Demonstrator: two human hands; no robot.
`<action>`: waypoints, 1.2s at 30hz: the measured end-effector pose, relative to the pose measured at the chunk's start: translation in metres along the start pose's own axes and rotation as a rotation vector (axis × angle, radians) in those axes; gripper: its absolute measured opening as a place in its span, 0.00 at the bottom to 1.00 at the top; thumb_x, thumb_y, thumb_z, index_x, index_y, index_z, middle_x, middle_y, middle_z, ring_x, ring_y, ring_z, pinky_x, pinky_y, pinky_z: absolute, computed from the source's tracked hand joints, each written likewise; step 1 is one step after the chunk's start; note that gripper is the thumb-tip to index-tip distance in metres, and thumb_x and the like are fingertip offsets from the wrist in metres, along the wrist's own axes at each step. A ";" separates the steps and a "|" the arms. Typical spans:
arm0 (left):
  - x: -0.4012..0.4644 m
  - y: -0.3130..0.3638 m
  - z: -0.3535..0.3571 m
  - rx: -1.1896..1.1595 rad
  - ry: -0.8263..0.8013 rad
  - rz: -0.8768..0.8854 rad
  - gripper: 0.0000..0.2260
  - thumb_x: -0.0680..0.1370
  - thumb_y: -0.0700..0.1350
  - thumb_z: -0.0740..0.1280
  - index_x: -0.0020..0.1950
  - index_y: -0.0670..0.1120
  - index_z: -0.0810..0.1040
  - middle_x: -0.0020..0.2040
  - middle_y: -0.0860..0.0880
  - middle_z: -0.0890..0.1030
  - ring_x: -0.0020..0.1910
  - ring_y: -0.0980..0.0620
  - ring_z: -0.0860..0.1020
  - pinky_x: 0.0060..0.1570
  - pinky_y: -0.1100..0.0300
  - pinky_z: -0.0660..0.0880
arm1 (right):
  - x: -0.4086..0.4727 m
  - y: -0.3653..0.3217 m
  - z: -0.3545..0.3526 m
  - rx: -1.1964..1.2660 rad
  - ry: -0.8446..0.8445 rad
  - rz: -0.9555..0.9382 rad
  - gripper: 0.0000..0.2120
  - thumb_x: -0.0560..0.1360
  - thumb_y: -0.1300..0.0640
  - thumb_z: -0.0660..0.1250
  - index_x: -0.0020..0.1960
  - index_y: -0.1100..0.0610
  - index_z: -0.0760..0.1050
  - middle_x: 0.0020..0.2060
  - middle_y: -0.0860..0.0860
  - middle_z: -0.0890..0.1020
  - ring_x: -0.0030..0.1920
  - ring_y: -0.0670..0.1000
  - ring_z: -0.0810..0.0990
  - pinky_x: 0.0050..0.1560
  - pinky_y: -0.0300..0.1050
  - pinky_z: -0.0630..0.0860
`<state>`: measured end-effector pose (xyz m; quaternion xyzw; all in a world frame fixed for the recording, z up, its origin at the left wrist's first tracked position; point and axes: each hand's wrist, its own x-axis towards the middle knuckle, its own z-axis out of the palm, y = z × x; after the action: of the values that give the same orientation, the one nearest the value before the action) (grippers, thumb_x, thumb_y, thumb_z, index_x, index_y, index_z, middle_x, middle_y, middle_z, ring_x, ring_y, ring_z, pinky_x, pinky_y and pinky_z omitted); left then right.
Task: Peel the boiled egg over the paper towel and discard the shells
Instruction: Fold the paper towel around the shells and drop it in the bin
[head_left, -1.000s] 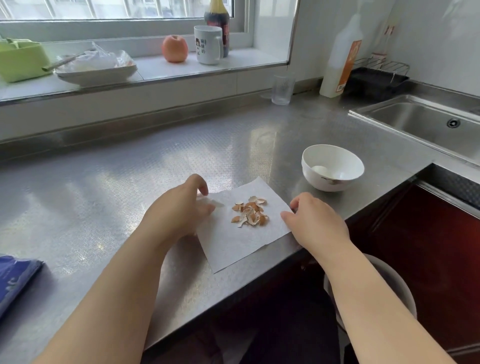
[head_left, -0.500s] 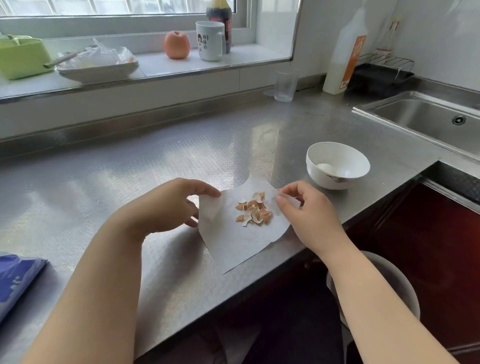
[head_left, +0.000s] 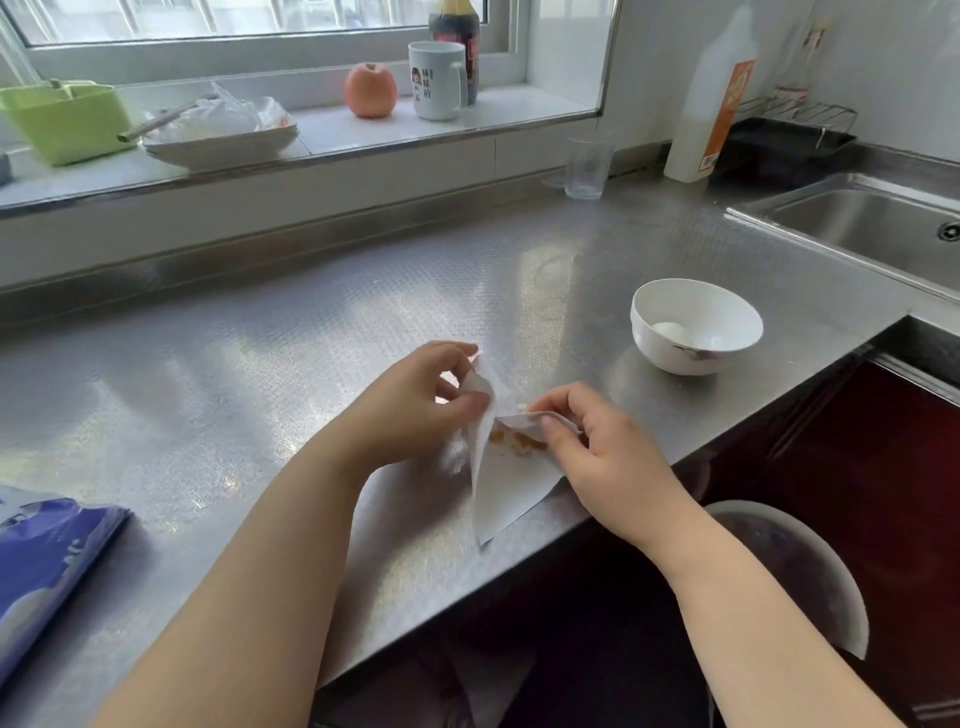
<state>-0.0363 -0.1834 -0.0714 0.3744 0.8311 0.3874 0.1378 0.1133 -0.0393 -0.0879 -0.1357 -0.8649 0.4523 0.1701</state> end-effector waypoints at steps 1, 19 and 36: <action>0.001 0.000 0.003 -0.012 0.001 -0.008 0.03 0.77 0.46 0.69 0.45 0.50 0.76 0.56 0.61 0.79 0.47 0.58 0.81 0.45 0.63 0.74 | -0.001 -0.001 0.000 -0.002 -0.020 0.006 0.04 0.79 0.53 0.62 0.51 0.46 0.75 0.43 0.39 0.81 0.46 0.35 0.77 0.43 0.25 0.69; -0.010 0.017 0.023 -0.105 0.184 -0.060 0.07 0.74 0.42 0.72 0.42 0.54 0.80 0.36 0.53 0.82 0.33 0.58 0.78 0.37 0.65 0.75 | -0.012 -0.008 -0.010 -0.094 0.041 0.119 0.05 0.73 0.52 0.68 0.40 0.52 0.76 0.34 0.46 0.76 0.37 0.48 0.74 0.35 0.40 0.66; -0.010 0.125 0.209 -0.046 -0.229 0.366 0.10 0.77 0.51 0.70 0.58 0.57 0.76 0.59 0.61 0.72 0.54 0.62 0.78 0.54 0.59 0.79 | -0.104 0.113 -0.135 -0.130 0.306 0.509 0.03 0.74 0.51 0.68 0.43 0.49 0.76 0.37 0.46 0.80 0.38 0.45 0.77 0.34 0.42 0.71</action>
<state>0.1438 -0.0246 -0.1168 0.5573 0.7192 0.3797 0.1673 0.2731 0.0823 -0.1280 -0.4251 -0.7945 0.3986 0.1709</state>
